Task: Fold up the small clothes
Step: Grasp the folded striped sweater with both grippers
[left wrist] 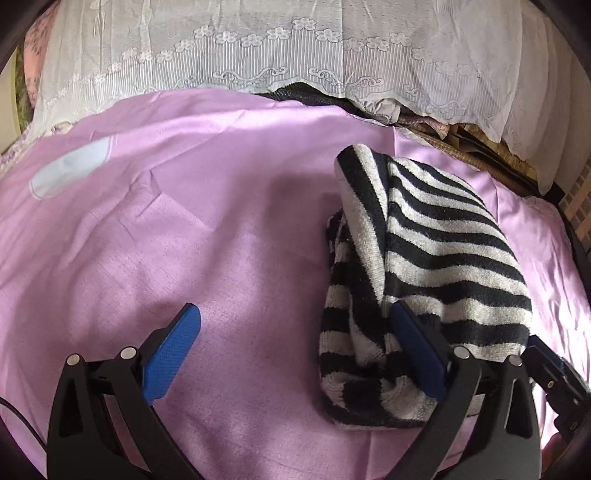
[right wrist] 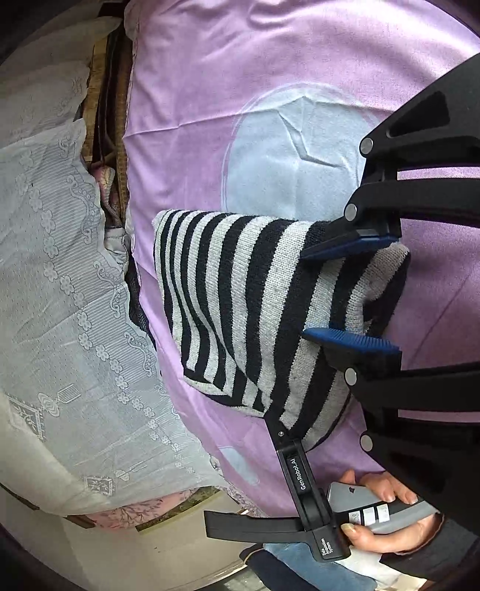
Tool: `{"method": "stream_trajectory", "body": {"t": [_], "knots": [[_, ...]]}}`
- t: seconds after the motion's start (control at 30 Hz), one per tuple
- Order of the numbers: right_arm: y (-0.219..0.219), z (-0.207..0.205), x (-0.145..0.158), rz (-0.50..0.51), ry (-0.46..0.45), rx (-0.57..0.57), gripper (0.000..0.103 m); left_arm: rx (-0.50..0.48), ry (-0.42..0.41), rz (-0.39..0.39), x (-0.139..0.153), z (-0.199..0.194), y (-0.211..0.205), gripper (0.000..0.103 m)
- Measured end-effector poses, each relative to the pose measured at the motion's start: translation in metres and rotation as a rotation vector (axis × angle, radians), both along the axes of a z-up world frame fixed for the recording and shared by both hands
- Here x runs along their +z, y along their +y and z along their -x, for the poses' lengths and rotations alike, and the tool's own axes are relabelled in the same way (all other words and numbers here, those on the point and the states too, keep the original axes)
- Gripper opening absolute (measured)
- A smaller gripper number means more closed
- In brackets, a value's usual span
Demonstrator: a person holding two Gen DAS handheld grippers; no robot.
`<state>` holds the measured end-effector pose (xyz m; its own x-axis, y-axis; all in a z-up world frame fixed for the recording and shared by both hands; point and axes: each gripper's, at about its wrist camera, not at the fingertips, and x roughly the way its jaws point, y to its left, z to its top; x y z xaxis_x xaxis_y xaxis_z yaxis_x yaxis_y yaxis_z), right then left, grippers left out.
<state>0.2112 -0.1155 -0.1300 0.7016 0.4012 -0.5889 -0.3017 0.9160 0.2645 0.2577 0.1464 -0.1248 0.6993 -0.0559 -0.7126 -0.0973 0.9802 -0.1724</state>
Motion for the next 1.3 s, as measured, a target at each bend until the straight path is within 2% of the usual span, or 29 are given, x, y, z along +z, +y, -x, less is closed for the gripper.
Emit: {"method": "stream_trajectory", "body": {"t": [0.03, 0.13, 0.2, 0.33, 0.4, 0.53, 0.7, 0.97, 1.2, 1.3], "knots": [[-0.001, 0.001, 0.0, -0.008, 0.0, 0.008, 0.045, -0.001, 0.002, 0.02, -0.001, 0.001, 0.004, 0.099], [0.001, 0.001, 0.0, -0.03, -0.002, 0.054, 0.069, -0.015, 0.001, 0.067, 0.002, 0.003, 0.007, 0.099], [0.003, 0.002, 0.001, -0.029, -0.006, 0.069, 0.072, -0.036, -0.006, 0.113, 0.005, 0.006, 0.01, 0.099], [-0.002, 0.005, 0.005, -0.056, -0.024, 0.052, 0.072, -0.116, -0.009, 0.217, 0.009, 0.005, 0.01, 0.099], [-0.014, 0.006, 0.011, -0.084, -0.036, -0.007, 0.072, -0.15, -0.008, 0.261, 0.011, 0.005, 0.009, 0.099], [-0.046, -0.003, 0.01, -0.202, -0.002, -0.078, 0.072, -0.195, 0.024, 0.322, 0.006, -0.001, 0.006, 0.099], [-0.068, -0.023, -0.02, -0.356, 0.163, -0.106, 0.072, -0.22, 0.125, 0.335, -0.014, -0.012, -0.003, 0.099], [-0.059, -0.029, -0.025, -0.418, 0.173, -0.061, 0.072, -0.264, 0.12, 0.386, -0.02, -0.021, -0.015, 0.099], [-0.054, -0.064, -0.031, -0.519, 0.234, -0.04, 0.07, -0.274, 0.099, 0.448, -0.025, -0.034, -0.015, 0.099], [-0.047, -0.08, -0.033, -0.52, 0.25, -0.023, 0.068, -0.274, 0.081, 0.441, -0.024, -0.037, -0.018, 0.098]]}}
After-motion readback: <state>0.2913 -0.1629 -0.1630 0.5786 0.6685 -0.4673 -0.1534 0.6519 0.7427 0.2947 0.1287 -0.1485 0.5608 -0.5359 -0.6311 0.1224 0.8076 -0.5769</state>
